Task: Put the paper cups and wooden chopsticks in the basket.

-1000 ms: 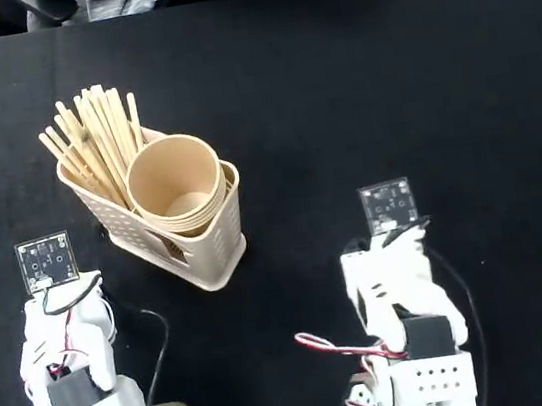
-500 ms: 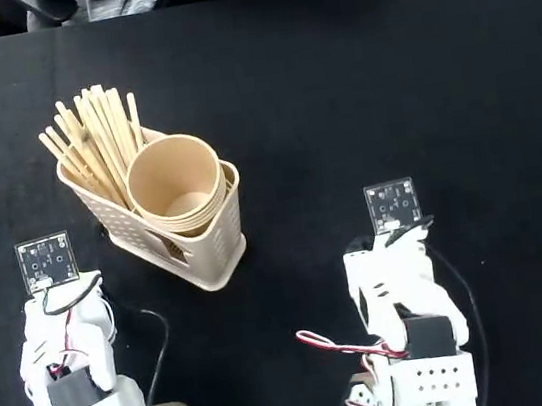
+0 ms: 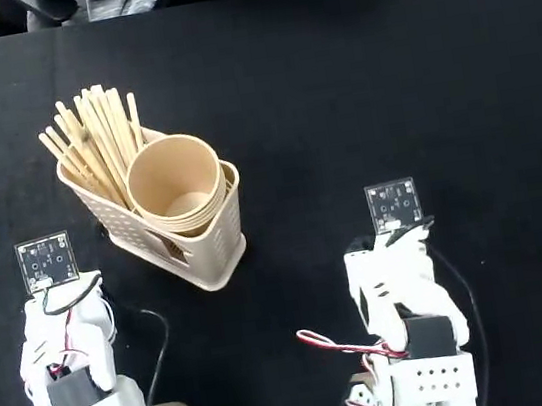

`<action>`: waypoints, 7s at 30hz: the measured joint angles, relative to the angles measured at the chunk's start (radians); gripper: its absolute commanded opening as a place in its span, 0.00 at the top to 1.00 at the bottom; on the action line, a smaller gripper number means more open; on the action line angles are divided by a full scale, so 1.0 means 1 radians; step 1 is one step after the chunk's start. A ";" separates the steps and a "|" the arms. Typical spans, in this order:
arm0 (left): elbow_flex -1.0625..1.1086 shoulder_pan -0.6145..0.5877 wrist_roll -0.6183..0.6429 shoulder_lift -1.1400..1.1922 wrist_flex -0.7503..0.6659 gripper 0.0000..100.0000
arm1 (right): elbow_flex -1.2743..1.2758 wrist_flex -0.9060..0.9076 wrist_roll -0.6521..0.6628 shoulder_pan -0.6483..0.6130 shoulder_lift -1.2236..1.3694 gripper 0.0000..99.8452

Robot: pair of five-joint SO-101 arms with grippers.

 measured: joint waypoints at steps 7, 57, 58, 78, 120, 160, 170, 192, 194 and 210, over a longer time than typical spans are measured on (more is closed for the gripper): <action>0.000 0.000 0.000 0.000 0.000 0.95 | 0.000 0.000 0.000 0.000 0.000 0.99; 0.000 0.000 0.000 0.000 0.000 0.95 | 0.000 0.184 0.000 0.000 -0.009 0.99; 0.000 0.000 0.000 0.000 0.000 0.95 | 0.000 0.184 0.000 0.000 -0.009 0.99; 0.000 0.000 0.000 0.000 0.000 0.95 | 0.000 0.184 0.000 0.000 -0.009 0.99; 0.000 0.000 0.000 0.000 0.000 0.95 | 0.000 0.184 0.002 0.000 -0.009 0.99; 0.000 0.000 0.000 0.000 0.000 0.95 | 0.000 0.184 0.002 0.000 -0.009 0.99; 0.000 0.000 0.000 0.000 0.000 0.95 | 0.000 0.184 0.002 0.000 -0.009 0.99; 0.000 0.000 0.000 0.000 0.000 0.95 | 0.000 0.184 0.002 0.000 -0.009 0.99; 0.000 0.000 0.000 0.000 0.000 0.95 | 0.000 0.184 0.002 0.000 -0.009 0.99; 0.000 0.000 0.000 0.000 0.000 0.95 | 0.000 0.184 0.002 0.000 -0.009 0.99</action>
